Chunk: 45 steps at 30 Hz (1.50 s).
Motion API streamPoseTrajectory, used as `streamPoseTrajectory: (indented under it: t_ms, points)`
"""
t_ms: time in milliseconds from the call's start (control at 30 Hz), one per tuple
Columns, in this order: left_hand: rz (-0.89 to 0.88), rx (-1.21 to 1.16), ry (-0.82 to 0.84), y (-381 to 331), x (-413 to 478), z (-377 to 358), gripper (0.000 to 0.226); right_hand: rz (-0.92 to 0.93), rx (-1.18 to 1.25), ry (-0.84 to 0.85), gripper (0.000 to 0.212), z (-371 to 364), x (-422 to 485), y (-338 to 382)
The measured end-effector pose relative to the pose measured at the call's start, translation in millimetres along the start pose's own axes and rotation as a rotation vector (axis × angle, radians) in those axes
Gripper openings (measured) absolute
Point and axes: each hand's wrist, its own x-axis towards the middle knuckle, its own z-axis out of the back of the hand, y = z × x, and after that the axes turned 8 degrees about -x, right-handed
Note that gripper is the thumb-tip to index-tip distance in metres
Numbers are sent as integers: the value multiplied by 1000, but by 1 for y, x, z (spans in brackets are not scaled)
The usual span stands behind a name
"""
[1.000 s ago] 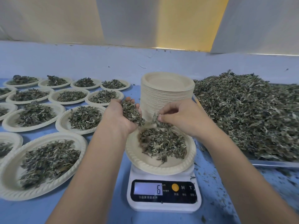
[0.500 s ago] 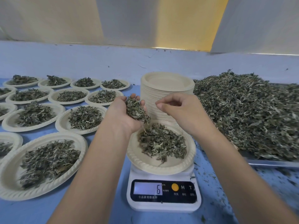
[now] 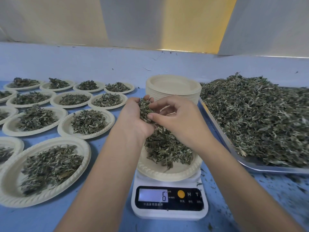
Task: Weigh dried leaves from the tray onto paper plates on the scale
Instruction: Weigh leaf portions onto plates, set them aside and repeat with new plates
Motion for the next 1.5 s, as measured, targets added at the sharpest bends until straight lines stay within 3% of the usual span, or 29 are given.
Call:
streamPoseTrajectory:
  t_ms: [567,867,1200,1500]
  points:
    - [-9,46,-27,2,0,2,35,-4,-11,-64,23,2,-2,2]
    - [-16,-89,-34,-5,1,4,34,-61,103,-89,26,5,0,-2]
    - [-17,-4,-38,-2,1,3,34,-96,71,13,9,-2,-2,-2]
    - [-23,-78,-54,-2,1,4,36,-116,52,-44,22,1,-1,-3]
